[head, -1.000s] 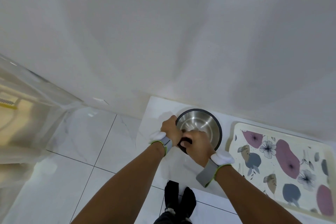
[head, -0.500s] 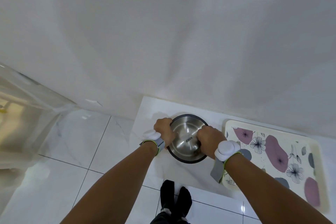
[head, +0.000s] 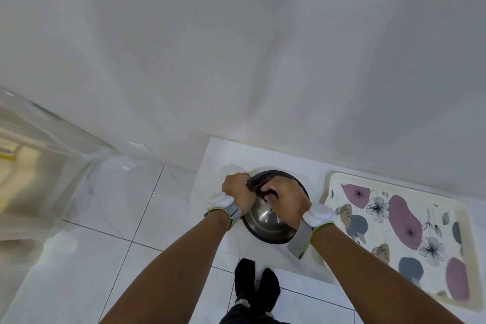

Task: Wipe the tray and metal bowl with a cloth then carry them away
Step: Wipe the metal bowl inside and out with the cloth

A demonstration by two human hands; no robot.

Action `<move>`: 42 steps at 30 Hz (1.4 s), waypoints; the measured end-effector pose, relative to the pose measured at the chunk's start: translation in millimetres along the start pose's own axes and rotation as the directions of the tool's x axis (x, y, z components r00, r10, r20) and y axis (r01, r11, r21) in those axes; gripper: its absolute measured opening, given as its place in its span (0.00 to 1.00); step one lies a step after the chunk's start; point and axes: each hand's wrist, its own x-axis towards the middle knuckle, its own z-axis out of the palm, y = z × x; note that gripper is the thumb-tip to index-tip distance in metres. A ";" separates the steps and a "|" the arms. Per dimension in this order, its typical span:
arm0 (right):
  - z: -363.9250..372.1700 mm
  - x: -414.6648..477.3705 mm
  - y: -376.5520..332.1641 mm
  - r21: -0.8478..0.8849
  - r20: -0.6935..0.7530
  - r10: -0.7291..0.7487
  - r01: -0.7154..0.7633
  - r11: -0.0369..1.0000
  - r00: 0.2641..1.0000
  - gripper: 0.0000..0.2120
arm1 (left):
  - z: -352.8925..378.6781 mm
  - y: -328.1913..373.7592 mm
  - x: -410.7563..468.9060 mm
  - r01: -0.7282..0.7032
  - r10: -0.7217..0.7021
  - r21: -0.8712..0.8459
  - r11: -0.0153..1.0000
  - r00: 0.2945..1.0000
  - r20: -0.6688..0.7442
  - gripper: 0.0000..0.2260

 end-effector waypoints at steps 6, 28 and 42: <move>-21.0 -25.4 20.1 -0.176 0.290 -0.077 0.132 0.975 0.954 0.14 | -1.3 -0.2 -4.2 0.020 -0.020 -0.066 0.998 1.000 0.010 0.13; -22.9 -7.7 -4.7 -0.695 0.138 0.070 0.046 0.718 0.988 0.12 | 9.2 -4.5 -6.3 0.042 -0.042 0.002 0.999 0.999 -0.033 0.09; -4.8 -27.3 -26.3 -0.287 0.348 0.329 -0.235 0.929 0.878 0.14 | 6.2 -0.5 -9.8 0.181 -0.185 -0.169 0.969 0.983 -0.008 0.06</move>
